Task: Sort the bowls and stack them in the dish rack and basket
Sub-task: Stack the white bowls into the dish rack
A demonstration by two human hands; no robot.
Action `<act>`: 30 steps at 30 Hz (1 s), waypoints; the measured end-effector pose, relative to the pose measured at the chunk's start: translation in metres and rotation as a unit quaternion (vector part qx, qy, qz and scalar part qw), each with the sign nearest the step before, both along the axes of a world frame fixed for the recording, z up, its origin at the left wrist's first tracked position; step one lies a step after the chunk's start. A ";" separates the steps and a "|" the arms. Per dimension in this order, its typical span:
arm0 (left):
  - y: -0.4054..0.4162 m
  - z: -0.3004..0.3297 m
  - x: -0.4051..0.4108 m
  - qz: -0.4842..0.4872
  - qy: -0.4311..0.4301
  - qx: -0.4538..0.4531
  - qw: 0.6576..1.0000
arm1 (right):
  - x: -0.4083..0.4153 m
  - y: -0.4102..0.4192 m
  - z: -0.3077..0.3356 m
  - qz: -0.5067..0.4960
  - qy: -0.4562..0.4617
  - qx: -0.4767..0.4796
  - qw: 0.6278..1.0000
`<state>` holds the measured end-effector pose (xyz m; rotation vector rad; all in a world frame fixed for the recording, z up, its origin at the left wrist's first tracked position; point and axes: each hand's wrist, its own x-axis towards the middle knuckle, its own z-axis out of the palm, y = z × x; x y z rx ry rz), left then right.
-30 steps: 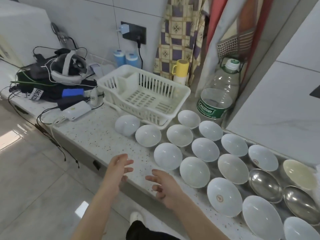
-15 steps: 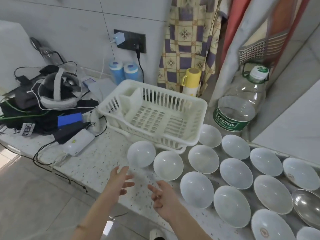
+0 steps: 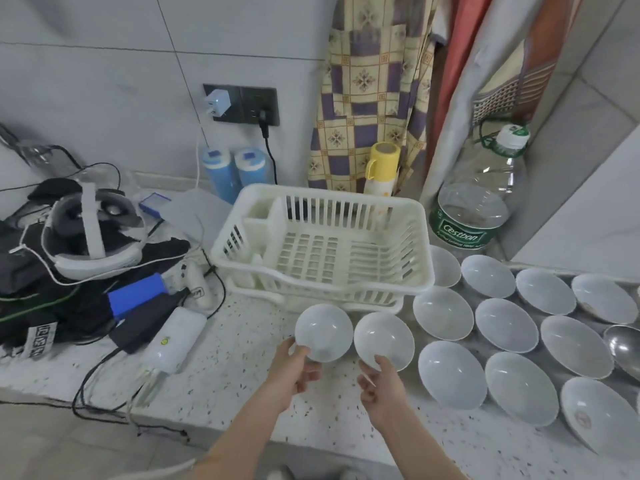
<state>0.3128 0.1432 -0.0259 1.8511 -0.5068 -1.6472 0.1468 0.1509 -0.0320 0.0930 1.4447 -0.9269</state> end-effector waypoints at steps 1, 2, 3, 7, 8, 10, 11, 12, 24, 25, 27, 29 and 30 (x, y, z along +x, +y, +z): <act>-0.003 -0.001 0.003 -0.014 0.005 -0.001 1.000 | 0.003 -0.002 0.000 -0.015 0.010 0.003 1.000; -0.005 -0.003 0.005 -0.027 0.008 -0.003 1.000 | 0.005 -0.003 0.000 -0.028 0.021 0.006 0.999; -0.007 -0.005 0.008 -0.037 0.009 -0.006 0.999 | 0.007 -0.003 -0.001 -0.039 0.031 0.006 0.999; -0.013 -0.005 0.019 -0.058 0.003 -0.022 0.998 | 0.015 -0.001 0.003 -0.061 0.072 0.001 0.996; -0.013 -0.003 0.023 -0.065 -0.001 -0.024 0.998 | 0.018 0.000 0.005 -0.074 0.076 -0.003 0.994; -0.010 0.002 0.031 -0.086 -0.011 -0.033 0.996 | 0.022 0.005 0.009 -0.105 0.083 -0.008 0.991; -0.008 0.005 0.036 -0.096 -0.015 -0.040 0.994 | 0.025 0.009 0.012 -0.118 0.084 -0.011 0.989; -0.005 0.009 0.040 -0.106 -0.017 -0.046 0.993 | 0.028 0.014 0.016 -0.130 0.082 -0.019 0.988; -0.009 0.078 0.076 -0.160 0.025 -0.148 0.976 | 0.045 0.032 0.076 -0.215 0.151 -0.154 0.952; -0.016 0.083 0.079 -0.162 0.025 -0.159 0.974 | 0.045 0.029 0.082 -0.214 0.160 -0.171 0.948; -0.032 0.091 0.083 -0.160 0.013 -0.182 0.970 | 0.043 0.022 0.092 -0.207 0.178 -0.210 0.939; -0.052 0.097 0.086 -0.156 -0.016 -0.206 0.966 | 0.040 0.012 0.101 -0.189 0.199 -0.244 0.930; -0.063 0.099 0.088 -0.155 -0.034 -0.216 0.963 | 0.037 0.007 0.105 -0.180 0.208 -0.257 0.926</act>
